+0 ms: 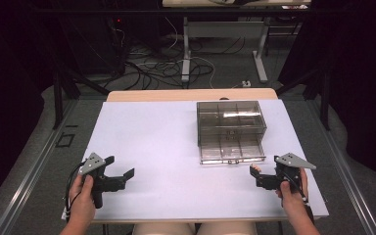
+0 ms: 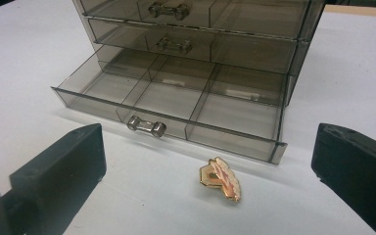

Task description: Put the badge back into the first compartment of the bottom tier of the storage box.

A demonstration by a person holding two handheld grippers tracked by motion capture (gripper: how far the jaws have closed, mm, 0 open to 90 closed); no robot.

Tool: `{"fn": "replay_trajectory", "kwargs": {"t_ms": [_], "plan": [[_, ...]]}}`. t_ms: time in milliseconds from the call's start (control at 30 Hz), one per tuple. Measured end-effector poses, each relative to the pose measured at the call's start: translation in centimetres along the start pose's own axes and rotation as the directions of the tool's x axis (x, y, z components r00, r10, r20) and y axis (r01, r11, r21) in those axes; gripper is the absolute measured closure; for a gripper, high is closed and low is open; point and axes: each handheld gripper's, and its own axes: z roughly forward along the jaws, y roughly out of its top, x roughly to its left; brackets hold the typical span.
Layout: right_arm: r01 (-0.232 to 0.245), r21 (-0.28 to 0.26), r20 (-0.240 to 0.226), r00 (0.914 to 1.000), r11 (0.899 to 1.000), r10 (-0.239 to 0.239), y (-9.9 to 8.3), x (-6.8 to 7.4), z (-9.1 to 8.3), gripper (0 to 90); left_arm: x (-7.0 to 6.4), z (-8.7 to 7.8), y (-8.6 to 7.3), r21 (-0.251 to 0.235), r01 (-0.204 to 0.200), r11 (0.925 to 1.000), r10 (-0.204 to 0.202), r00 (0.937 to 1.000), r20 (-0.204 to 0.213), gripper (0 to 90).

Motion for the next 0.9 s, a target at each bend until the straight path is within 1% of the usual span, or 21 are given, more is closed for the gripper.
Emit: {"fn": "replay_trajectory", "kwargs": {"t_ms": [33,133,167,200,233,267,367,400,433,467,500,533,567,600,700,767,800,833,900], "plan": [[-0.006,0.000,-0.002,1.0000,1.000,0.006,0.0,0.0,0.0,0.0,0.0,0.0,0.0,0.001,0.001,1.0000,-0.001,1.0000,0.000,3.9],[-0.006,-0.004,-0.025,0.9997,1.000,0.006,0.1,0.0,0.0,0.0,-0.1,-0.1,-0.1,0.007,0.000,1.0000,0.000,1.0000,0.001,4.0],[-0.015,-0.008,-0.028,0.9995,1.000,0.015,0.2,0.1,0.0,0.0,-0.1,-0.1,-0.1,0.007,-0.005,1.0000,0.005,1.0000,-0.001,4.0],[-0.020,-0.008,-0.030,0.9994,1.000,0.019,0.3,0.1,0.1,0.0,-0.1,-0.1,-0.1,0.007,-0.009,0.9999,0.010,1.0000,-0.002,4.1],[-0.013,-0.006,-0.026,0.9996,1.000,0.013,0.4,0.3,0.2,0.0,-0.1,-0.2,-0.1,0.007,0.000,1.0000,0.000,1.0000,0.000,4.1],[-0.014,-0.008,-0.022,0.9997,1.000,0.014,0.4,0.5,0.2,0.0,-0.1,-0.2,-0.1,0.004,-0.001,1.0000,0.001,1.0000,0.001,4.1],[0.027,-0.003,-0.011,0.9996,1.000,-0.027,0.6,0.9,0.1,0.0,-0.1,-0.4,-0.1,0.009,-0.012,0.9999,0.012,0.9999,-0.002,4.1],[0.039,-0.005,0.005,0.9992,0.999,-0.039,0.6,1.1,0.2,0.0,-0.2,-0.4,-0.1,0.005,-0.002,1.0000,0.002,1.0000,0.003,4.1],[0.054,-0.005,0.006,0.9985,0.999,-0.054,0.6,1.2,0.1,1.6,-0.2,-0.4,-0.1,0.005,-0.002,1.0000,0.002,1.0000,0.003,4.1],[0.084,-0.004,0.020,0.9963,0.996,-0.084,0.7,1.2,0.1,4.0,-0.4,-0.5,-0.1,0.004,0.002,1.0000,-0.002,1.0000,0.005,4.1],[0.103,0.003,0.033,0.9942,0.995,-0.103,0.6,1.3,0.1,6.3,-0.3,-0.5,-0.1,0.006,-0.009,0.9999,0.009,0.9999,0.004,4.1],[0.134,0.017,0.047,0.9898,0.991,-0.135,0.6,1.3,0.0,8.5,-0.4,-0.6,-0.1,0.009,-0.009,0.9999,0.009,0.9999,0.007,4.1],[0.143,0.013,0.059,0.9878,0.990,-0.144,0.5,1.3,0.1,11.0,-0.5,-0.6,-0.1,0.005,-0.007,1.0000,0.007,0.9999,0.010,4.1],[0.156,0.010,0.060,0.9859,0.988,-0.156,0.5,1.3,0.0,15.0,-0.5,-0.6,-0.1,0.007,-0.018,0.9998,0.018,0.9998,0.008,4.1],[0.186,0.024,0.063,0.9803,0.982,-0.187,0.4,1.1,-0.1,16.0,-0.6,-0.5,-0.1,0.009,-0.024,0.9997,0.024,0.9997,0.010,4.1],[0.212,0.017,0.074,0.9744,0.977,-0.212,0.5,1.2,-0.2,19.6,-0.7,-0.5,-0.1,0.010,-0.031,0.9995,0.031,0.9995,0.012,4.1],[0.212,0.017,0.074,0.9744,0.977,-0.212,0.5,1.2,-0.2,19.6,-0.7,-0.5,-0.1,0.010,-0.031,0.9995,0.031,0.9995,0.012,4.1],[0.222,0.021,0.081,0.9714,0.975,-0.223,0.6,1.2,-0.3,23.2,-0.7,-0.6,-0.1,0.009,-0.033,0.9994,0.033,0.9994,0.010,4.1],[0.242,0.030,0.085,0.9660,0.970,-0.244,0.6,1.3,-0.4,25.9,-0.7,-0.6,-0.1,0.010,-0.025,0.9996,0.025,0.9997,0.008,4.1]]}}
